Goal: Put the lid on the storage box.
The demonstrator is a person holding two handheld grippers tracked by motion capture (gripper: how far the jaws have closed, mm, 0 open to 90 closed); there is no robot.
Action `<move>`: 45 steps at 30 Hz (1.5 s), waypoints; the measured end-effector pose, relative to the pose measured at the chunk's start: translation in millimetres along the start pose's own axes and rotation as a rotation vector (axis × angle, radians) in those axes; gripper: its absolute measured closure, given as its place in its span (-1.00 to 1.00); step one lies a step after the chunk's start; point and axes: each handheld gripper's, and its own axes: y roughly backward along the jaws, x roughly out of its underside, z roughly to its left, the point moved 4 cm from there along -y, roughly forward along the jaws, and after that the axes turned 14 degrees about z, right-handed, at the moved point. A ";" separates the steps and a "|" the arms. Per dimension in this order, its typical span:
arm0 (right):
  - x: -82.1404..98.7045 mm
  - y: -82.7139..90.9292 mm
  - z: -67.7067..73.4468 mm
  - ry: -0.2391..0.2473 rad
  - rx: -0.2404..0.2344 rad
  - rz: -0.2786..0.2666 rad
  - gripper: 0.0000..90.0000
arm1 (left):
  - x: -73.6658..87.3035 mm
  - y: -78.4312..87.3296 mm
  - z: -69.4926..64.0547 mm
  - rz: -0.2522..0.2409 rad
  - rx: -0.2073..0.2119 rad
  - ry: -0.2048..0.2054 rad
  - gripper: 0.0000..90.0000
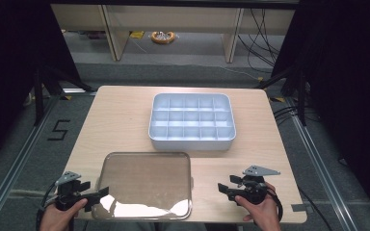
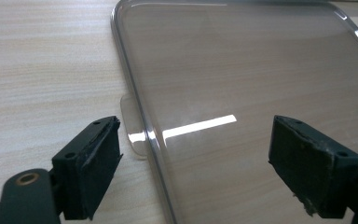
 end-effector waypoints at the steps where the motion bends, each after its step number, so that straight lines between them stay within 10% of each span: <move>1: -0.6 -1.7 2.0 0.000 -0.020 -0.003 -0.19 | -0.4 0.3 1.1 0.000 -0.004 -0.003 -0.59; 26: -11.7 -31.9 44.7 0.042 -0.079 0.094 -0.16 | 14.6 8.1 17.5 0.079 0.006 -0.006 -0.29; 45: -18.9 -47.5 46.6 0.048 -0.090 0.125 -0.15 | 9.7 1.1 20.8 0.123 0.002 -0.007 -0.17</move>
